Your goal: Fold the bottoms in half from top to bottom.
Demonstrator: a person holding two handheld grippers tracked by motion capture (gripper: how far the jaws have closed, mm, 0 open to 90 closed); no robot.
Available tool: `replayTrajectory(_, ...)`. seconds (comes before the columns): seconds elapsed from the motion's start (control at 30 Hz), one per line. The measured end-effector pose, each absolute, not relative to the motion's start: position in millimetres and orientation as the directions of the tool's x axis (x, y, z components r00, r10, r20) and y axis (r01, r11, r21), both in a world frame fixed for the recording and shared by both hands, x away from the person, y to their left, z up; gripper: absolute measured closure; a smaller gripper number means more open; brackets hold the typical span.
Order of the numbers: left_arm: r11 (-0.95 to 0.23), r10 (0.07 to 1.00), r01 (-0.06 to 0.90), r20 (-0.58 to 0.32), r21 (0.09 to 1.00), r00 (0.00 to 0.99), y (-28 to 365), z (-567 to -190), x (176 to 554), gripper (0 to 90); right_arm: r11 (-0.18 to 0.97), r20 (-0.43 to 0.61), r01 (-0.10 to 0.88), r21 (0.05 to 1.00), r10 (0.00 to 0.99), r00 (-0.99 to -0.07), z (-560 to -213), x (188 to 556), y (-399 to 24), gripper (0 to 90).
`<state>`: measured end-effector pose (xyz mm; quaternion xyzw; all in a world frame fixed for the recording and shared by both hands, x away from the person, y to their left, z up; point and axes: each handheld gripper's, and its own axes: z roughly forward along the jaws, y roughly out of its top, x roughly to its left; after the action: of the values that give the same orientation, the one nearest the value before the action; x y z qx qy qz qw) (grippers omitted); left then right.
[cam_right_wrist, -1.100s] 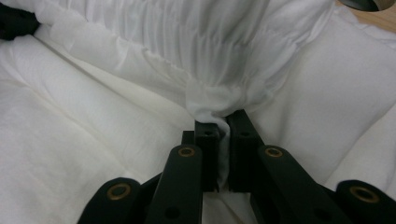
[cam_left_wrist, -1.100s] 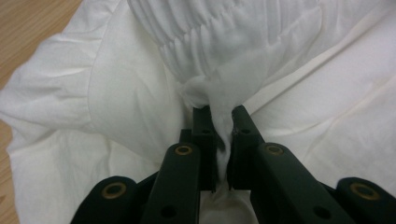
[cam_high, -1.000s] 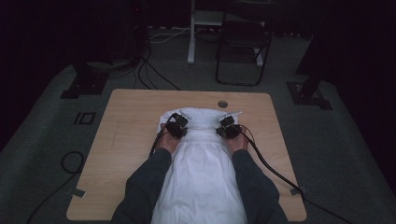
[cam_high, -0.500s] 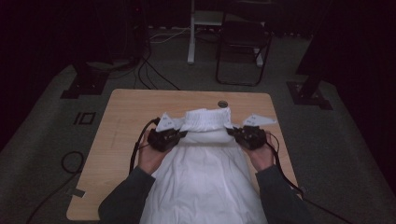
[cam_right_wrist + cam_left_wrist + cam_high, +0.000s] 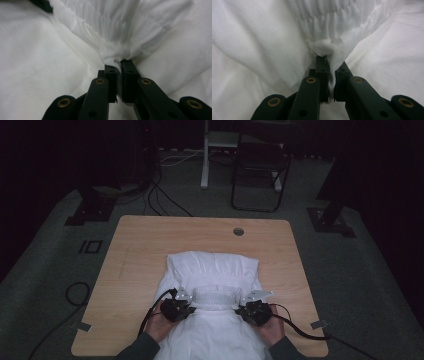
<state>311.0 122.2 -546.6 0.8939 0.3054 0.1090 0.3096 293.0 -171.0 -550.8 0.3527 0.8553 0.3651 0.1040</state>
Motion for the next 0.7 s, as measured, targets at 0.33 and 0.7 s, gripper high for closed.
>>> replayTrajectory(0.33, -0.596, 0.657, 0.491, 0.033, 0.636, 0.753, 114.2, -547.1, 340.0, 84.7, 0.491, 0.016, 0.516, 0.702, 0.713, -0.701, -556.0, 347.4, -166.9, 85.1)
replayTrajectory(0.7, -0.642, 0.691, 0.479, 0.181, 0.599, 0.7, 109.1, -541.4, 411.8, 84.3, 0.415, 0.071, 0.574, 0.706, 0.765, -0.64, -554.2, 399.1, -153.7, 85.1)
